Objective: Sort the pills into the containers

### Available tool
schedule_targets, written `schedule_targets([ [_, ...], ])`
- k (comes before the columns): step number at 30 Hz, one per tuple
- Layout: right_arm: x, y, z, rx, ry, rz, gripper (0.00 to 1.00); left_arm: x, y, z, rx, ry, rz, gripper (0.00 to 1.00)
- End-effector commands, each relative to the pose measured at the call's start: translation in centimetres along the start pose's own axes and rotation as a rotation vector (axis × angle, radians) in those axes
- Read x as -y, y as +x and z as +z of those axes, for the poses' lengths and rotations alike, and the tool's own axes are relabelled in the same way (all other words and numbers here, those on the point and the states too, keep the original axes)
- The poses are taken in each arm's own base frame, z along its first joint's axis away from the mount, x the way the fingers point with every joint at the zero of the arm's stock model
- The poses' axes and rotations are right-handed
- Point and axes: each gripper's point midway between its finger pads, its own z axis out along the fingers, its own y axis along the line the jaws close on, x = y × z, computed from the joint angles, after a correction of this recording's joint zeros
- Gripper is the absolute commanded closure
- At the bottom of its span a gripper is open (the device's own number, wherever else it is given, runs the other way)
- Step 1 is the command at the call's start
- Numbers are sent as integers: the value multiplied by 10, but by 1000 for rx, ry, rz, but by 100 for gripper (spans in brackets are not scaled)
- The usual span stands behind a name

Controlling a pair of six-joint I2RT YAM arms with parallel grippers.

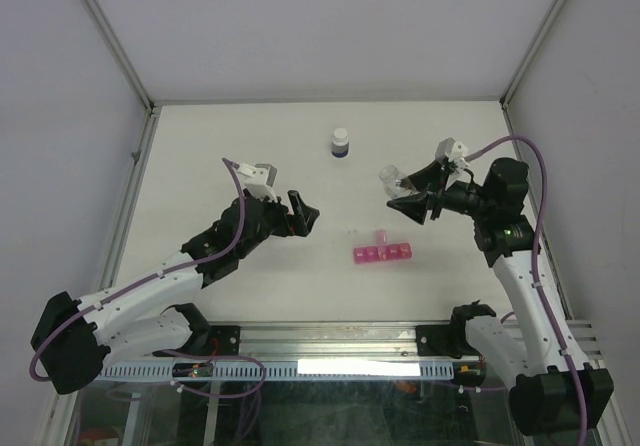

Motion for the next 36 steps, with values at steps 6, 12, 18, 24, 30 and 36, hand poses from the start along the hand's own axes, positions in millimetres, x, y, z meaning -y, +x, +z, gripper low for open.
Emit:
schedule_targets([
  [6, -41, -27, -18, 169, -204, 24, 100, -24, -1, -11, -56, -144, 37, 6],
  [12, -41, -22, -19, 162, -215, 22, 100, -34, 2, -15, -41, -163, 81, 6],
  [18, -44, -20, -21, 164, -214, -4, 100, -30, -4, -17, -4, -129, 101, 5],
  [24, -48, -11, -25, 152, -198, 24, 100, -32, 2, -8, -30, -142, 121, 5],
  [30, -28, -5, -24, 141, -120, -69, 100, -24, 9, -2, -70, -111, 99, 5],
  [36, -17, 1, -21, 125, -103, -62, 100, -25, 14, -2, -88, -105, 106, 5],
])
